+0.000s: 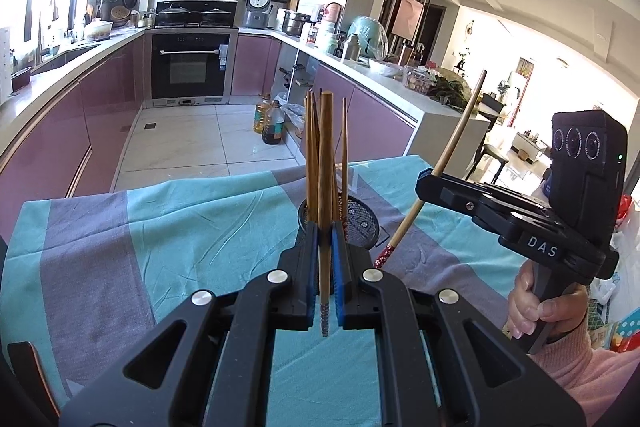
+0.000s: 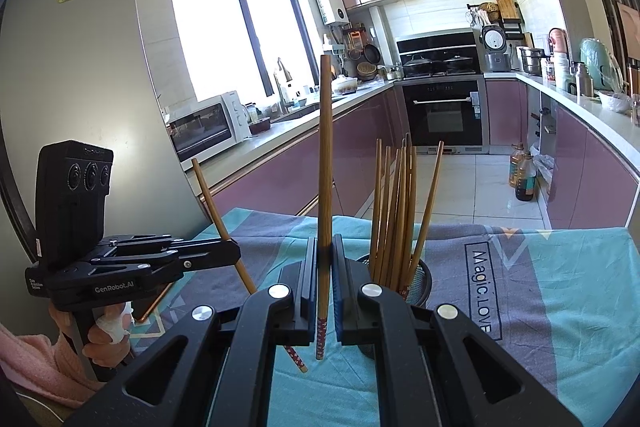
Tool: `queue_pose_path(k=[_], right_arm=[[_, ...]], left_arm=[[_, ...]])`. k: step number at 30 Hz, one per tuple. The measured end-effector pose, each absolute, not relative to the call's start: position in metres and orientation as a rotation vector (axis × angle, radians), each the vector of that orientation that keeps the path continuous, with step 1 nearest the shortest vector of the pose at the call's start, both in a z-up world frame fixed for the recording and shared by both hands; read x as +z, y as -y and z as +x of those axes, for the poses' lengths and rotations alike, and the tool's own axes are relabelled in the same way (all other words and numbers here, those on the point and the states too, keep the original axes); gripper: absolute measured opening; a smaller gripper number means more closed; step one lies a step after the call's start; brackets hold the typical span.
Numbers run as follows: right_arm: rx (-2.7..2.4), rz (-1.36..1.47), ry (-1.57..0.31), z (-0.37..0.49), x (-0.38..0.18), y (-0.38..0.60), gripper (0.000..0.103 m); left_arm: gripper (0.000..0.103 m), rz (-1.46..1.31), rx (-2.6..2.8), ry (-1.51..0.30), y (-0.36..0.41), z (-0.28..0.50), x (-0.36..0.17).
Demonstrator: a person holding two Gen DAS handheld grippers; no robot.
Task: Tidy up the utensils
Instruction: 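Lower both held chopsticks into the mesh cup beside the others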
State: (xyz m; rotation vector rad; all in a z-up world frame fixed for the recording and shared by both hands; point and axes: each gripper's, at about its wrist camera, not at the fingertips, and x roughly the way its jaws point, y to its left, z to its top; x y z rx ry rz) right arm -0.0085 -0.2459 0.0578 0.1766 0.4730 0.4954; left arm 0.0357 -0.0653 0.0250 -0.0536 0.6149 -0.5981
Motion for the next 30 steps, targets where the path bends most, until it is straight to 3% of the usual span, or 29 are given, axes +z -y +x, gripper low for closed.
queue_pose_path(k=[30], right_arm=[[0.472,0.135,-0.399,0.003,0.084,0.252,0.006]], left_arm=[[0.007,-0.047,-0.626,-0.432,0.059,0.018,0.079]])
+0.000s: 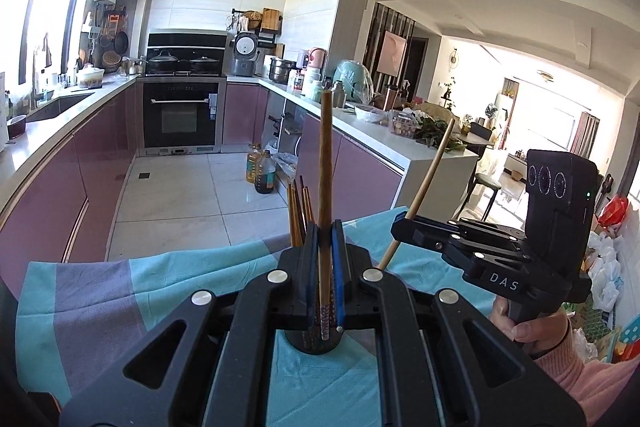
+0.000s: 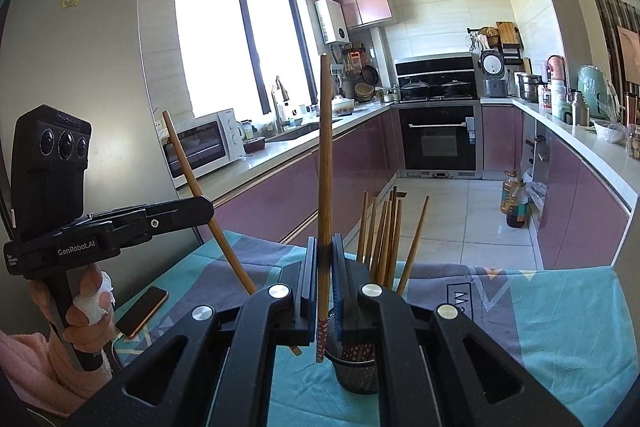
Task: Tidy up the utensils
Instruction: 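Lower both held chopsticks into the mesh cup beside the others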
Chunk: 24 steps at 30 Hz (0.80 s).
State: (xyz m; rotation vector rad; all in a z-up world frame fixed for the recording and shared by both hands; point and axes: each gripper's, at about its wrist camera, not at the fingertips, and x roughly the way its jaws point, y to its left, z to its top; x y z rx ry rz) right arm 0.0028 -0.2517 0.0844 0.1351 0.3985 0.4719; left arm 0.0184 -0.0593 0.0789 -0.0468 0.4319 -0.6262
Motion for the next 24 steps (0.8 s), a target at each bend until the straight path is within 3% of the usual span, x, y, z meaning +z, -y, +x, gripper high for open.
queue_pose_path(k=[24], right_arm=[[0.435,0.14,-0.421,0.021,0.076,0.249,0.006]], left_arm=[[0.007,-0.032,-0.624,-0.458,0.07,0.024,0.079]])
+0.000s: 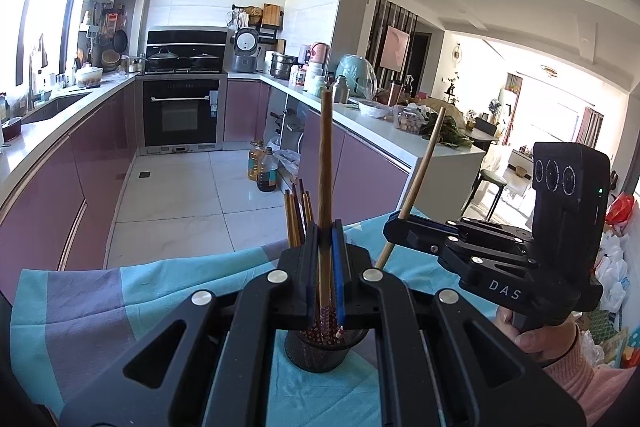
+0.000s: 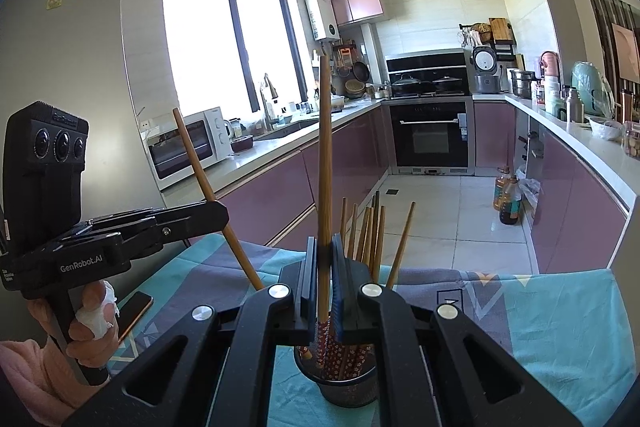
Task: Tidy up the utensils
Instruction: 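Lower both held chopsticks into the mesh cup beside the others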
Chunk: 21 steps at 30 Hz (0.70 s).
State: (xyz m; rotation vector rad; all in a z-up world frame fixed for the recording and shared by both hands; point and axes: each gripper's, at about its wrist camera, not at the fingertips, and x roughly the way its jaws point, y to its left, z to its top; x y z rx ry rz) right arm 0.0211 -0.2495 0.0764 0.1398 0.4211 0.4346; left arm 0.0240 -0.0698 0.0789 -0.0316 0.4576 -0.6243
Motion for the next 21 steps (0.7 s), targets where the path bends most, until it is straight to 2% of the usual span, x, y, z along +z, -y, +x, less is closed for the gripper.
queue_pose_path(k=[21], right_arm=[[0.409,0.159,-0.474,0.035,0.061,0.25,0.006]], left_arm=[[0.007,-0.001,-0.626,-0.536,0.064,0.04,0.075]])
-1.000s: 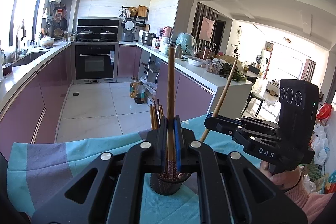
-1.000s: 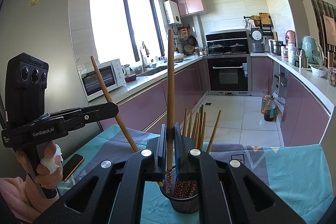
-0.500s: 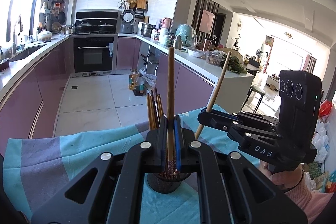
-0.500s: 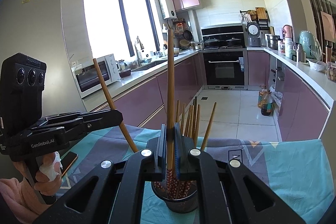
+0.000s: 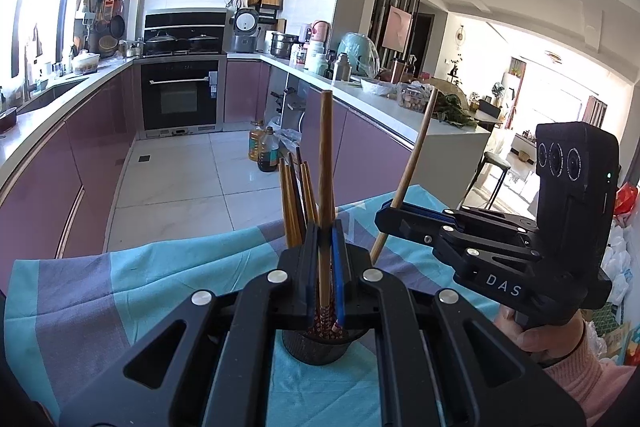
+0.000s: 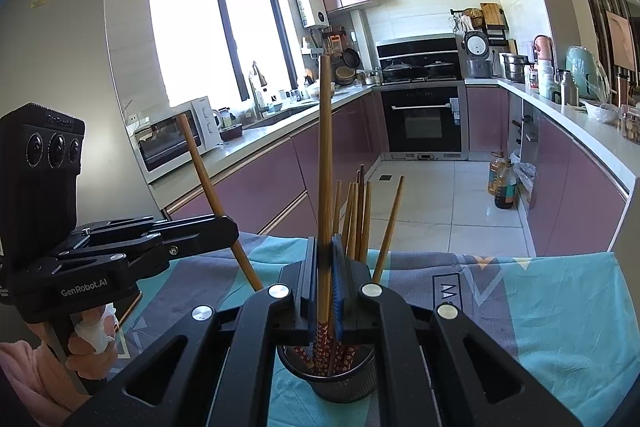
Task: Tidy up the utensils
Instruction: 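Lower both held chopsticks into the mesh cup beside the others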
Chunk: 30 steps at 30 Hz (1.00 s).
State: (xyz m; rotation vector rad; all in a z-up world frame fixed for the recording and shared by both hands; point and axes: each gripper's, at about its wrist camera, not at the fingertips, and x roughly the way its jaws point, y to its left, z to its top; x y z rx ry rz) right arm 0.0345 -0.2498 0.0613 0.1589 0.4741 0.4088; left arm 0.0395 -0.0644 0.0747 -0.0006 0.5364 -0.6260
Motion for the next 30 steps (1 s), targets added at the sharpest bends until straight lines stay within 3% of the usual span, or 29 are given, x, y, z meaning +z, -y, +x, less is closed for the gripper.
queue_pose_path(k=[30], right_arm=[[0.414,0.16,-0.534,0.041,0.043,0.242,0.006]], left_arm=[[0.007,0.027,-0.611,-0.6,0.086,0.063,0.064]])
